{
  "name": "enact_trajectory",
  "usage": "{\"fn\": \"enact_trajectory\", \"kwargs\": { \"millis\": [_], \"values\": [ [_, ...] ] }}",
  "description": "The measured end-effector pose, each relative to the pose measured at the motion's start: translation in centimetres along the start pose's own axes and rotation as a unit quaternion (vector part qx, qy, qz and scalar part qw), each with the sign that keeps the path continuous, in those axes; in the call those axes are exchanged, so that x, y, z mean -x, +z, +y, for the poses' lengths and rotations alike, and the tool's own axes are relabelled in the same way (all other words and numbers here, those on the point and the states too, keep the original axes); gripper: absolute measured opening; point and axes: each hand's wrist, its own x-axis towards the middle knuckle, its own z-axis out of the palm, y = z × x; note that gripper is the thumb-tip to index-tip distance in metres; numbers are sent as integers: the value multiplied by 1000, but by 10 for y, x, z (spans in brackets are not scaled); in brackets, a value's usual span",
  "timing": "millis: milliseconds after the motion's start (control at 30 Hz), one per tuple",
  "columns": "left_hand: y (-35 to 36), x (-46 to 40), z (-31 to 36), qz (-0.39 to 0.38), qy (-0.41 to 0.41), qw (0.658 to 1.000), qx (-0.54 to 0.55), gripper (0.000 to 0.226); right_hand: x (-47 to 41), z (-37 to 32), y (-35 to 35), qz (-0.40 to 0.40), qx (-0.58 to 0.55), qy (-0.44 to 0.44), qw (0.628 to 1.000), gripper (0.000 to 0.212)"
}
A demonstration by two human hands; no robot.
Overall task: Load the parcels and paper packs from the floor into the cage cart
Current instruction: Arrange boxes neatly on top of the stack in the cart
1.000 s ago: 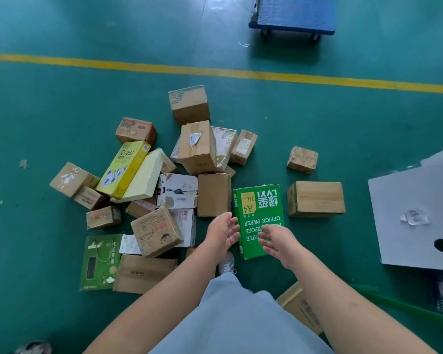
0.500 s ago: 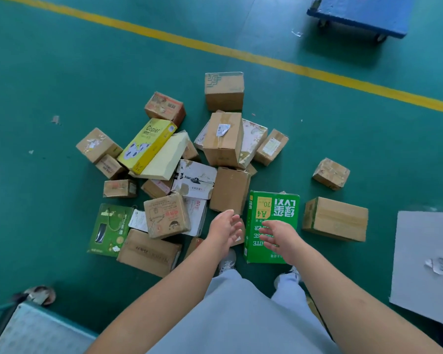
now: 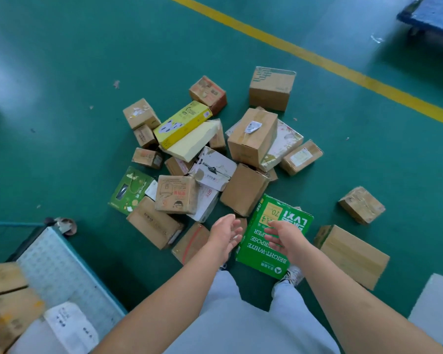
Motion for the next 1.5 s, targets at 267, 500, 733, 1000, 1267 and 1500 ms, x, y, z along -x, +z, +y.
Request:
{"fn": "enact_trajectory", "kwargs": {
  "millis": [267,500,733,1000,1267,1500],
  "values": [
    [37,-49,-35,15,-11,998,-52,25,-68,25,-65,14,50,53,997,34],
    [44,-198,-85,14,-50,988,-142,21,-208,84,-99,38,41,111,992,39],
    [49,-346,-154,-8,-99,967,-235,30,-346,141,-119,60,53,165,983,37],
    [60,-497,-225,3,-77,911,-406,64,-507,202,-143,90,79,177,977,38],
    [44,-587,-278,16,-53,859,-509,103,-609,243,-165,174,16,172,969,76],
    [35,-589,-267,0,-53,883,-467,114,-608,240,-164,137,-24,153,978,86]
  ]
}}
